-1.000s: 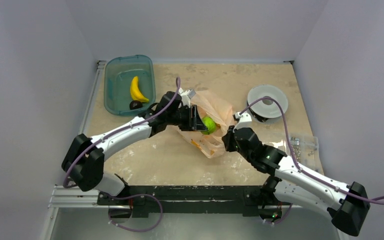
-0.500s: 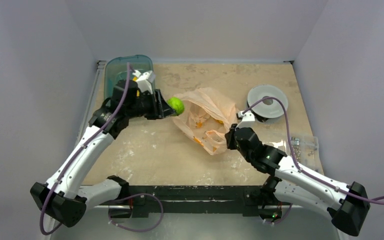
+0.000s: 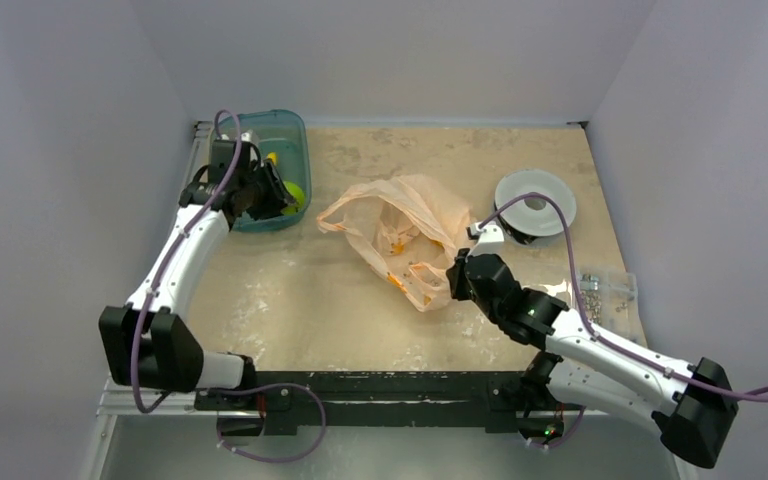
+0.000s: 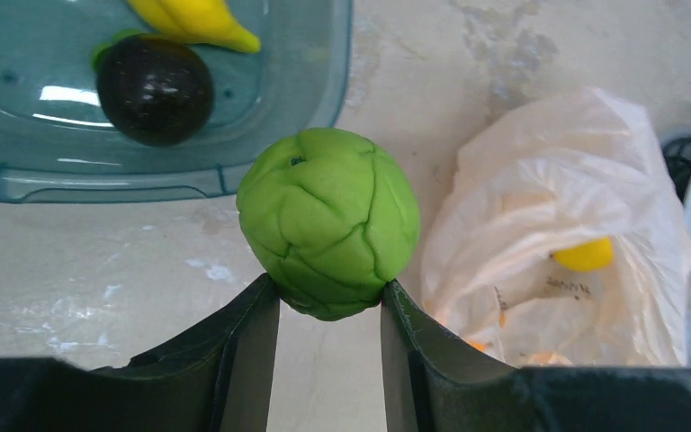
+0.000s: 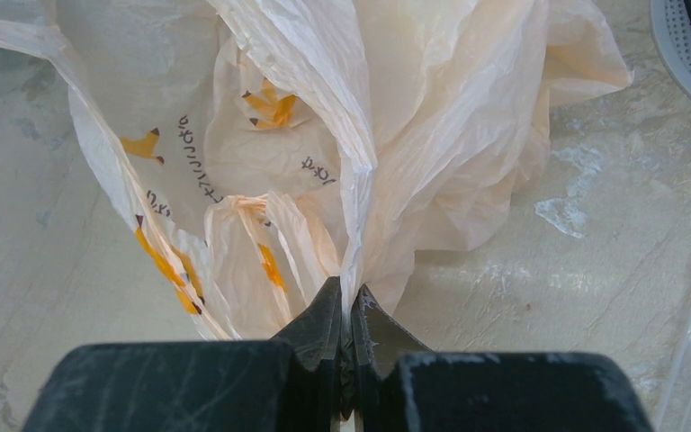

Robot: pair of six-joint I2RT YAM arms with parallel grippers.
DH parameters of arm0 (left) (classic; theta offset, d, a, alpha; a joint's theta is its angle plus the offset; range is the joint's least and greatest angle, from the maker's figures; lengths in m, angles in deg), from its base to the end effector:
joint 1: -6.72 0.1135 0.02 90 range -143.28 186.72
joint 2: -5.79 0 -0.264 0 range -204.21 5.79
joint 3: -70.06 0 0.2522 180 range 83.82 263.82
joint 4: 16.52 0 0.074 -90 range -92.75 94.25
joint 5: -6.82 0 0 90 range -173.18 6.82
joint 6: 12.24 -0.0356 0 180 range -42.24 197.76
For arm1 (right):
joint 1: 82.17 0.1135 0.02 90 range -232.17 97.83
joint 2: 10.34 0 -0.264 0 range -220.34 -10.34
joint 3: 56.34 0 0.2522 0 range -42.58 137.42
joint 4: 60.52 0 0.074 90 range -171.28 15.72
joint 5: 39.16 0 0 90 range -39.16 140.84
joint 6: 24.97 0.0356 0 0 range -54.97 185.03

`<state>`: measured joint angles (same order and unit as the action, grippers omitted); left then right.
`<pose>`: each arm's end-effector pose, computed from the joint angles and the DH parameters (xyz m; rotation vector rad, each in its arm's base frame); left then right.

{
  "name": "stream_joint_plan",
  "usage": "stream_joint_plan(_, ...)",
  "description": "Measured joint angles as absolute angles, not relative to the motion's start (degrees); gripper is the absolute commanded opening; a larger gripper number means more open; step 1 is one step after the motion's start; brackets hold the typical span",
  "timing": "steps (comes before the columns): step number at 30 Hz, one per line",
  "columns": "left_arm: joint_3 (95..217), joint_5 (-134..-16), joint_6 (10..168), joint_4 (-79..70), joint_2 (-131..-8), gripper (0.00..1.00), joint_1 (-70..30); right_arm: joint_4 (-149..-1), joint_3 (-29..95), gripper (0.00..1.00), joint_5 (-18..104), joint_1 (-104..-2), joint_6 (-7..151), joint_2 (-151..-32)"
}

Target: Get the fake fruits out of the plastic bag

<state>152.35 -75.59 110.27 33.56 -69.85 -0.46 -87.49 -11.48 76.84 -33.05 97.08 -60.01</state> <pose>0.2816 -0.0402 0.3233 -0.4543 2.3308 -0.4949 0.1365 0.1339 0.2378 -0.0441 2.0863 0.3869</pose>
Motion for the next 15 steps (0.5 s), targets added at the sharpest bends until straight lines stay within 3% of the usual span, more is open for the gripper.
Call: stream_joint_plan(15, 179.28, -81.29, 100.67, 46.83, -95.88, 0.02, 3.23, -86.85, -12.07, 0.0, 75.14, -33.07, 96.87, -56.9)
